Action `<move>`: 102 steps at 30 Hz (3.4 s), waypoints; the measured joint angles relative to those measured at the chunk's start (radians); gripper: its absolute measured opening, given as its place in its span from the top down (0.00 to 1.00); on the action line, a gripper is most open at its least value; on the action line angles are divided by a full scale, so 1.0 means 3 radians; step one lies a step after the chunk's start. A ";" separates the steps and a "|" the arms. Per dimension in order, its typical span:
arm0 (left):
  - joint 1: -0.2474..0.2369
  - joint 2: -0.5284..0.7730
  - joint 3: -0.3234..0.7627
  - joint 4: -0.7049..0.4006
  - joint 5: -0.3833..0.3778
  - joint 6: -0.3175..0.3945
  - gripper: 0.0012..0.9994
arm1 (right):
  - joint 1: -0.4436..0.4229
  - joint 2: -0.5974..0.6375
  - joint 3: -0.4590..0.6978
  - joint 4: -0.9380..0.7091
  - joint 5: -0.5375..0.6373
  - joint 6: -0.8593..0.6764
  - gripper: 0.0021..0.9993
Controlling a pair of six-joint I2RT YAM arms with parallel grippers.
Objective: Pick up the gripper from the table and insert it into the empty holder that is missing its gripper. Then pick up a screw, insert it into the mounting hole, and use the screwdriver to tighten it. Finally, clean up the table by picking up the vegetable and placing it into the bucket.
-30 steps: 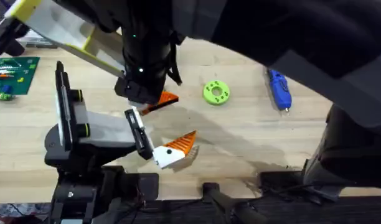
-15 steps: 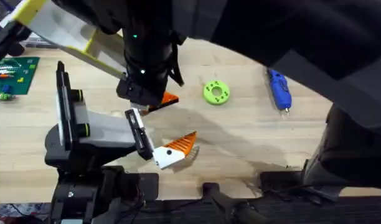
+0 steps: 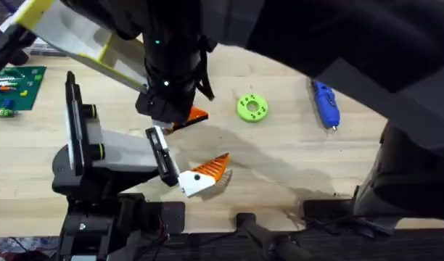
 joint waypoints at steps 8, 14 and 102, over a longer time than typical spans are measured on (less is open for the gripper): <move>0.0000 0.0001 0.0000 0.0000 0.0000 0.0000 0.01 | 0.0000 0.0000 0.0000 0.0000 0.0000 -0.0002 0.99; 0.0000 0.0000 0.0000 0.0000 0.0000 0.0000 0.01 | 0.0000 0.0000 0.0000 0.0001 0.0000 -0.0002 0.99; 0.0001 0.0000 0.0000 0.0004 -0.0029 0.0052 0.98 | -0.0833 -0.1475 -0.1597 0.0139 -0.0877 -0.0290 0.00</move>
